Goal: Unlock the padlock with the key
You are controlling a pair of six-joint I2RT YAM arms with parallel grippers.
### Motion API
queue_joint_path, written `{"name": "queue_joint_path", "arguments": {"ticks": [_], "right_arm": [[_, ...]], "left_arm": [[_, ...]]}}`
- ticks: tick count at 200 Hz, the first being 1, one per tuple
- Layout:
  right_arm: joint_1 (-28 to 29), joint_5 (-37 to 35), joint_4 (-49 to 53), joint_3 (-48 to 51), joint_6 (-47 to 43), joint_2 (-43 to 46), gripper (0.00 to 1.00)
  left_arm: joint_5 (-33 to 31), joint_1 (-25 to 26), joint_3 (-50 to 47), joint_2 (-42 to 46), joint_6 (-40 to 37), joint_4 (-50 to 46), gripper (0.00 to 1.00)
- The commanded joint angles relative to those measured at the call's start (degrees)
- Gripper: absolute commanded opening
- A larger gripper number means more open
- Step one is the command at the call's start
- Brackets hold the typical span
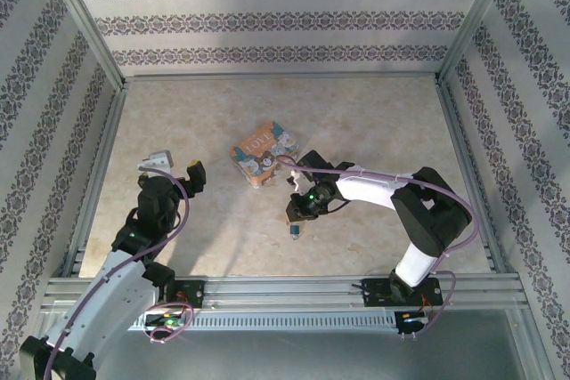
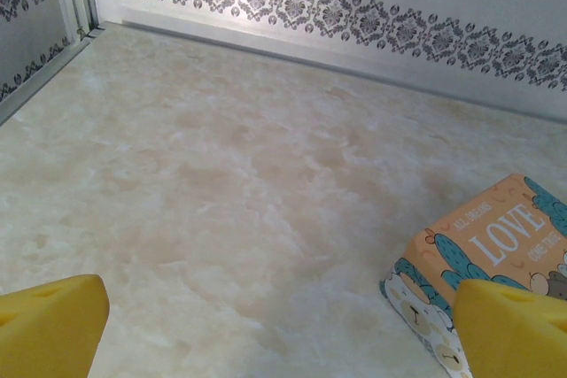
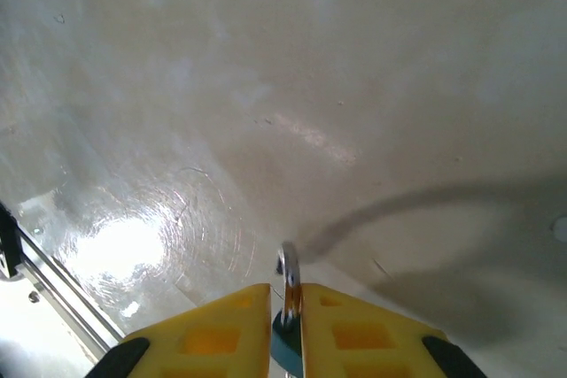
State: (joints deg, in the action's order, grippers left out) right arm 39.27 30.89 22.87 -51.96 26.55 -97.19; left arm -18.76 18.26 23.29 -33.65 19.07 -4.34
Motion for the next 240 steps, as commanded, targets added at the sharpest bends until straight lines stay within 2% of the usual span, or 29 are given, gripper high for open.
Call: {"name": "queue_joint_path", "arguments": {"ticks": [1, 23, 85, 117, 146, 176, 207, 240], "right_arm": [[0.52, -2.13, 1.48, -1.81, -0.9, 1.97, 0.21], [0.07, -5.0, 3.21, -2.13, -1.61, 5.51, 0.28], [-4.79, -17.73, 10.25, -3.31, -5.77, 19.41, 0.34], [-8.45, -25.0, 10.58, -2.82, -8.33, 27.14, 0.38], [-12.15, -30.08, 7.78, -0.72, -9.93, 34.01, 0.44], [-16.22, -35.19, 2.22, 3.75, -10.9, 41.33, 0.54], [-22.56, -34.55, -4.59, 10.12, -11.31, 46.34, 0.64], [-29.41, -32.58, -12.16, 17.49, -11.78, 48.64, 0.8]], "left_arm": [[-1.67, -0.83, 2.2, 1.04, -1.01, -1.18, 1.0], [-1.99, -0.86, 2.7, 1.62, -1.47, -1.46, 1.0], [-4.41, -0.86, 5.4, 3.04, -4.9, -2.43, 0.99], [-6.32, -0.83, 5.54, 3.89, -5.73, -2.17, 0.99], [-7.49, -0.83, 4.93, 4.0, -5.71, -0.96, 0.99], [-8.65, -0.84, 4.09, 3.94, -5.9, 0.58, 0.99], [-10.21, -0.86, 3.47, 3.93, -5.97, 0.64, 0.99], [-13.72, -1.01, 0.79, 3.23, -6.46, 2.88, 0.99]]}}
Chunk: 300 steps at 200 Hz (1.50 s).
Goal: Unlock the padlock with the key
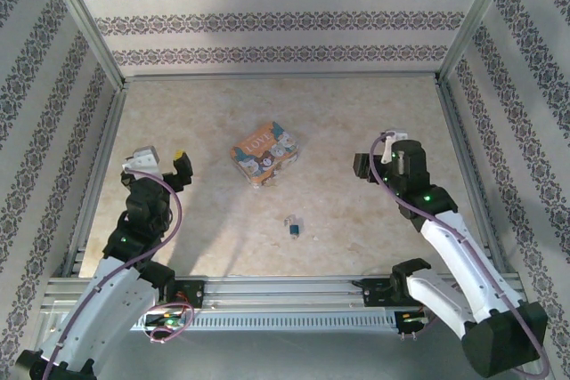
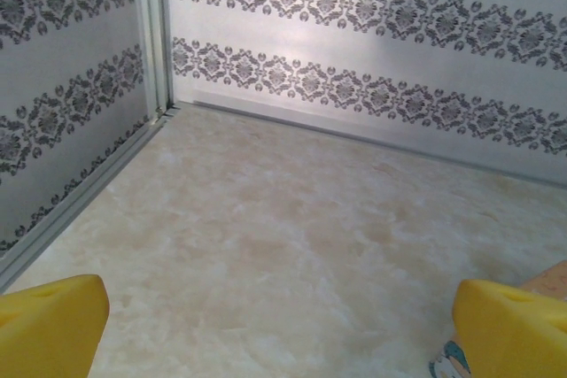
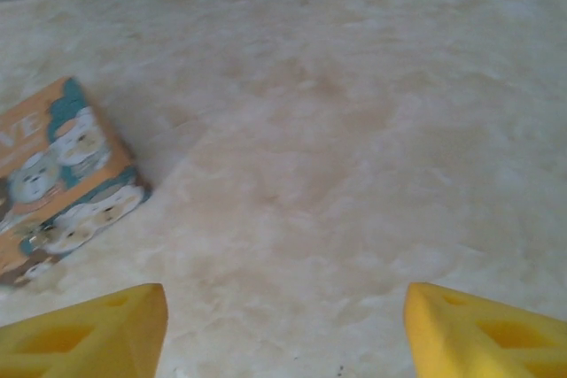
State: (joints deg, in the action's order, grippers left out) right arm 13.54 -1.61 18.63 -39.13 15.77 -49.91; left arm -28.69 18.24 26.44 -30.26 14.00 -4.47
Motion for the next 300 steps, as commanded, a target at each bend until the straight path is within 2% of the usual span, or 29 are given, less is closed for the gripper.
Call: {"name": "queue_joint_path", "arguments": {"ticks": [1, 33, 60, 110, 156, 204, 221, 300], "right_arm": [[-3.91, 0.02, -8.27, 4.93, -1.0, 1.38, 0.81], [-7.08, -0.03, -18.9, 12.02, -4.89, 0.55, 0.98], [-7.52, -1.97, -26.56, 16.06, -8.8, -1.91, 0.99], [-8.93, -0.73, -41.47, 21.85, -10.55, -7.71, 0.98], [-9.41, 0.42, -52.42, 25.0, -11.82, -12.46, 0.98], [-10.85, 5.47, -61.02, 24.53, -13.53, -18.56, 0.99], [-11.59, 7.1, -66.74, 24.46, -14.01, -21.79, 0.98], [-15.47, 12.41, -77.08, 24.12, -14.59, -30.8, 0.98]], "left_arm": [[-3.9, -1.0, -2.44, -0.2, -1.45, 3.08, 0.99], [-4.98, -1.62, -5.05, -3.68, -2.17, 5.88, 0.99], [-4.28, -2.24, -7.54, -8.06, -3.52, 11.21, 0.99], [-3.12, -3.73, -8.96, -15.87, -6.53, 18.27, 0.99], [-1.9, -4.66, -9.19, -18.67, -6.79, 21.67, 0.99], [-0.63, -7.73, -9.85, -20.55, -6.84, 24.21, 0.99], [0.9, -9.4, -10.69, -23.13, -7.57, 26.95, 0.99], [4.42, -11.45, -11.02, -34.07, -9.34, 36.58, 0.99]]}}
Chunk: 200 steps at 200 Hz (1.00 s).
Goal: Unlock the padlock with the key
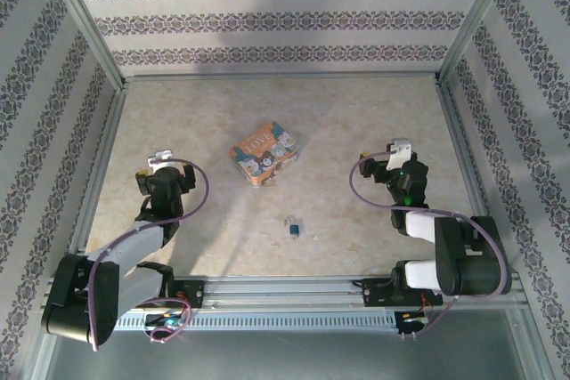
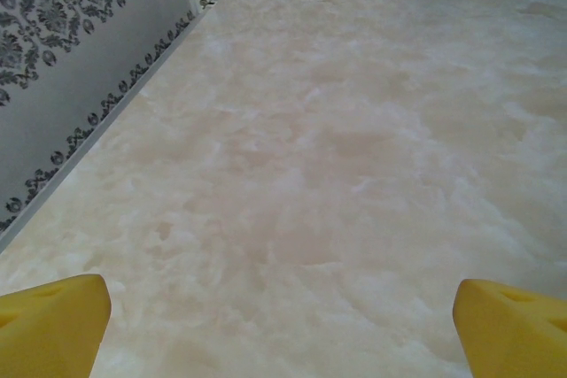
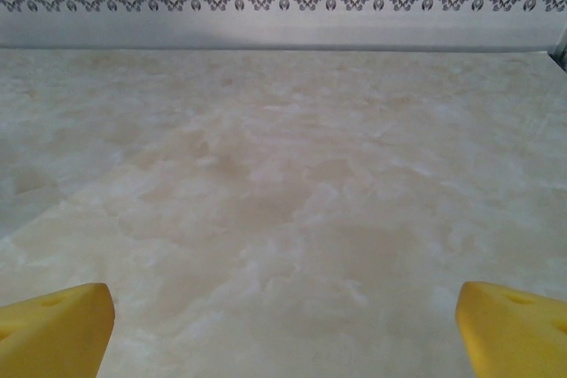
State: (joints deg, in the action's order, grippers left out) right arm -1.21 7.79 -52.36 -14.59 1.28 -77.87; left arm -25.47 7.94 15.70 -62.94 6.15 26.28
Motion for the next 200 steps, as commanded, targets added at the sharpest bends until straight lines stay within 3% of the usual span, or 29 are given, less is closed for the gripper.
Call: {"name": "queue_joint_path", "arguments": {"ticks": [1, 43, 106, 165, 200], "right_arm": [[-0.72, 3.06, -6.18, -0.43, -0.16, -3.01, 0.98], [-0.81, 2.39, -14.85, -0.75, 0.94, -11.23, 0.99], [-1.51, 0.22, -3.89, -4.75, 1.89, -10.11, 0.98], [-1.09, -0.49, -3.6, -4.75, 1.63, -10.11, 0.99], [-0.63, -1.29, -2.93, -6.59, 1.36, -10.04, 0.98]], "left_arm": [[1.25, -1.21, -0.26, -1.4, -1.45, 5.73, 0.99], [2.84, -1.74, -0.48, -1.75, -1.9, 6.89, 0.99], [5.08, -2.62, -0.41, -4.15, -3.03, 10.81, 0.99], [11.38, -3.36, -1.47, -15.66, -6.11, 31.16, 0.99], [14.04, -4.17, -2.12, -27.51, -6.8, 45.04, 0.99]]}}
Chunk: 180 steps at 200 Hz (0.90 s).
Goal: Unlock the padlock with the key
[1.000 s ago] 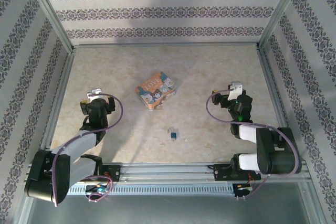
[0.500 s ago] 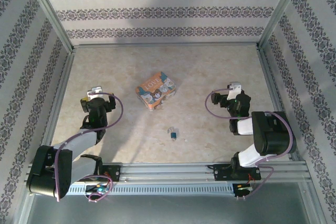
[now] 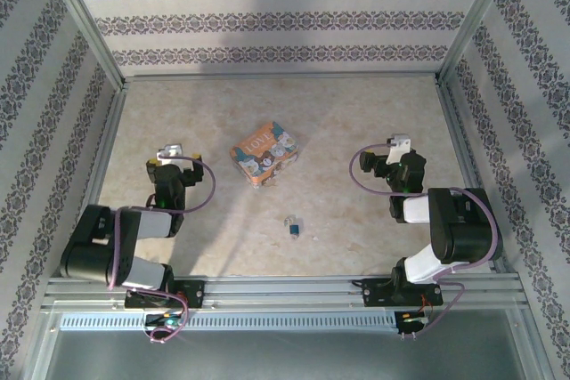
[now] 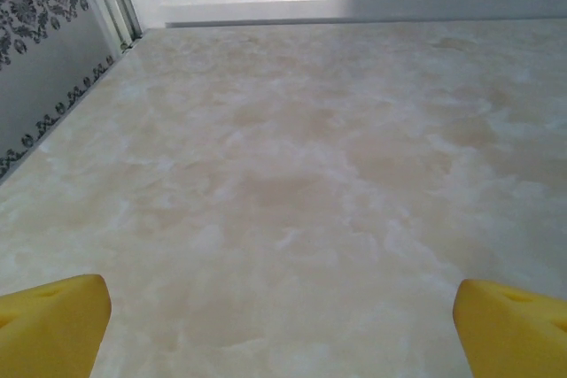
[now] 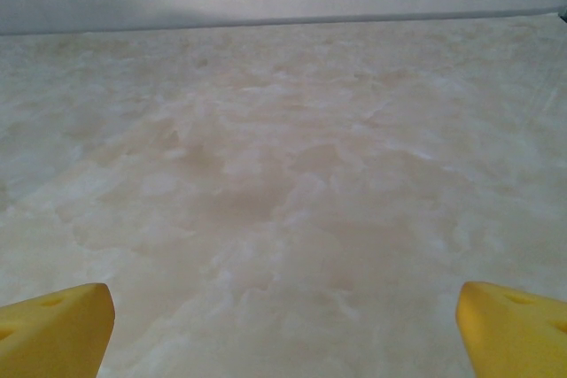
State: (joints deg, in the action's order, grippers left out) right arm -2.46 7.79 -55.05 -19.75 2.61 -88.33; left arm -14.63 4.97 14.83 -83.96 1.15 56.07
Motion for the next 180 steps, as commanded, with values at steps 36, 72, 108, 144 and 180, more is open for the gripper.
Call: {"name": "queue_joint_path", "arguments": {"ticks": [36, 72, 108, 144, 180], "right_arm": [[0.7, -1.55, -0.15, -1.52, -0.06, 0.44, 0.98], [0.79, -1.65, 0.01, -1.59, -0.11, 0.4, 0.99], [0.88, -1.82, 0.1, -1.61, -0.1, 0.44, 0.98], [1.17, -2.44, 0.57, -1.85, -0.26, 0.4, 0.98], [1.48, -3.05, 0.73, -1.87, -0.49, 0.53, 0.98]], "left_arm": [[5.12, -1.69, -0.18, -8.04, -1.54, 13.7, 0.99], [10.59, -4.72, 6.51, -7.5, 0.2, 0.3, 0.99], [10.42, -4.8, 6.44, -7.46, 0.14, 0.24, 0.99], [10.61, -4.8, 6.44, -7.44, 0.0, 0.29, 0.99], [10.64, -4.84, 6.44, -7.44, 0.03, 0.3, 0.99]]}}
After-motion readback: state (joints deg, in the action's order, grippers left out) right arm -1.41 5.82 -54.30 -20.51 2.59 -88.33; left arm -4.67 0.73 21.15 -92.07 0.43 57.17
